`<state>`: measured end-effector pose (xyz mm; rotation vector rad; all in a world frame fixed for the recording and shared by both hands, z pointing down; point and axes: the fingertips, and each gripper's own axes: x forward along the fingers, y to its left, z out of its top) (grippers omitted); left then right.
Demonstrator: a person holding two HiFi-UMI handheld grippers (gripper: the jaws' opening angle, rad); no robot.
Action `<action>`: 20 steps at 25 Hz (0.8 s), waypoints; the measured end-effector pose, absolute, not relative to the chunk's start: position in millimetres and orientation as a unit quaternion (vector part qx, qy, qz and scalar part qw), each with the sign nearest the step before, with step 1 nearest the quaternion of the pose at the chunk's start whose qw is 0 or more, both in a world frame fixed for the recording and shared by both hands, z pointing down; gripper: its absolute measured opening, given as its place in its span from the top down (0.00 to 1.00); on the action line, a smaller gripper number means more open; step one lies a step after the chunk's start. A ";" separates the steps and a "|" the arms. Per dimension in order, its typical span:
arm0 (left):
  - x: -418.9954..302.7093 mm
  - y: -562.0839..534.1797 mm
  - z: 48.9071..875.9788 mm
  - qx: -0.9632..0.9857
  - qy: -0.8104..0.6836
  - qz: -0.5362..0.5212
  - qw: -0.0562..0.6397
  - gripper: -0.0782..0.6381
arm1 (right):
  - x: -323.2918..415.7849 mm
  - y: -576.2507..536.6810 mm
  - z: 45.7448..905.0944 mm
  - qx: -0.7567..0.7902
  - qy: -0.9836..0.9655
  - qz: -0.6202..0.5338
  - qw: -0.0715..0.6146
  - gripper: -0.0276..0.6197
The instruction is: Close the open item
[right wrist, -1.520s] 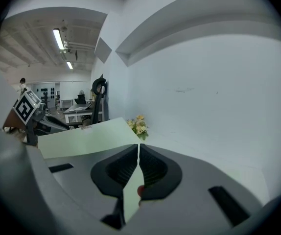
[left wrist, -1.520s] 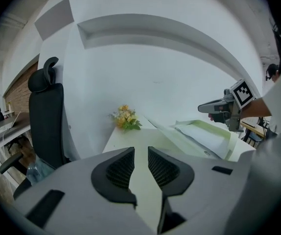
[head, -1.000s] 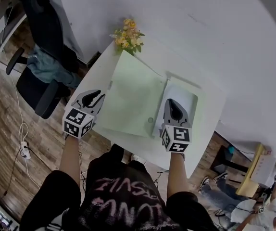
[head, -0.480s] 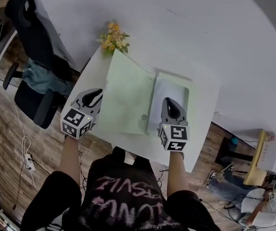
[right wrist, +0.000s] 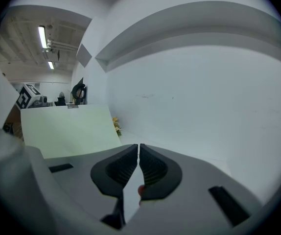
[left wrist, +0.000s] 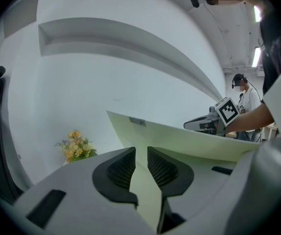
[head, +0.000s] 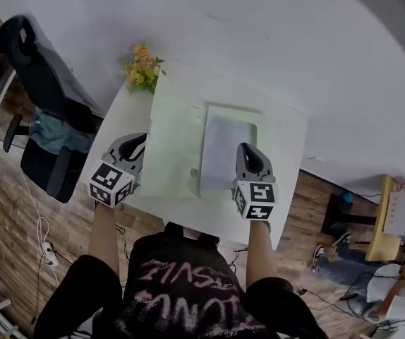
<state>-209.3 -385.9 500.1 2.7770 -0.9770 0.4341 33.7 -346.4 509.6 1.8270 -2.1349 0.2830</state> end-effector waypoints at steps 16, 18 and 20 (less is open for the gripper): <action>-99.7 -361.0 468.7 0.952 -0.273 0.128 0.055 0.77 | 125.5 -301.7 492.2 0.671 -0.723 0.102 0.128 0.91; -84.5 -359.4 466.1 0.955 -0.262 0.129 0.051 0.77 | 136.0 -295.0 491.7 0.674 -0.720 0.100 0.131 0.91; -69.3 -357.0 464.2 0.958 -0.250 0.131 0.048 0.77 | 145.8 -288.1 491.3 0.678 -0.717 0.096 0.133 0.91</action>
